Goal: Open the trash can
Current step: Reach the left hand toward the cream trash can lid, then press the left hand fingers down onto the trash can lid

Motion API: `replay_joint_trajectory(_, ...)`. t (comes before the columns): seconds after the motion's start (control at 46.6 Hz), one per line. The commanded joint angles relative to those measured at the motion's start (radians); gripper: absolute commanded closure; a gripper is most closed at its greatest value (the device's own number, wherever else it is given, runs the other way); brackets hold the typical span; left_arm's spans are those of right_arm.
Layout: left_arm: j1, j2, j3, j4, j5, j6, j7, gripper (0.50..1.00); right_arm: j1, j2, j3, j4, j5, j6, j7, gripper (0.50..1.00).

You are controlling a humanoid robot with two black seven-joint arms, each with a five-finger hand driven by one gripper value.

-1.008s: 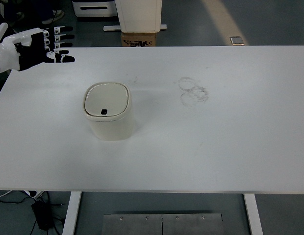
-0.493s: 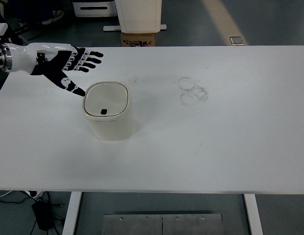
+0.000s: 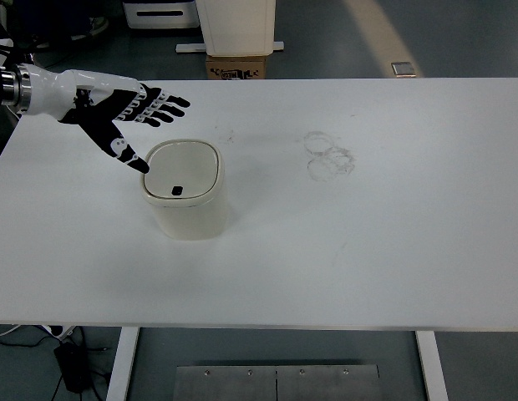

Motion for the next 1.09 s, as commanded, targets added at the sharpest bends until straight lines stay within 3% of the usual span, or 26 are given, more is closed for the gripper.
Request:
replay_joint_trajectory(0.0, -0.003, -0.001, 0.001, 0.000, 0.009, 0.000, 0.000, 0.500, 0.000, 0.000, 0.000, 0.000, 0.000, 0.000, -0.001, 0.509)
replay_joint_trajectory(0.407, -0.003, -0.014, 0.001, -0.100, 0.030, 0.000, 0.000, 0.500, 0.000, 0.000, 0.000, 0.000, -0.001, 0.000, 0.001, 0.509)
replay_joint_trajectory(0.643, 0.009, 0.032, 0.018, -0.144, 0.030, 0.000, 0.000, 0.500, 0.001, 0.000, -0.002, 0.001, 0.000, 0.000, 0.001, 0.509)
replay_joint_trajectory(1.072, 0.072, 0.055, 0.019, -0.144, 0.029, 0.000, -0.001, 0.500, 0.003, 0.000, -0.002, 0.001, -0.001, 0.000, 0.001, 0.509)
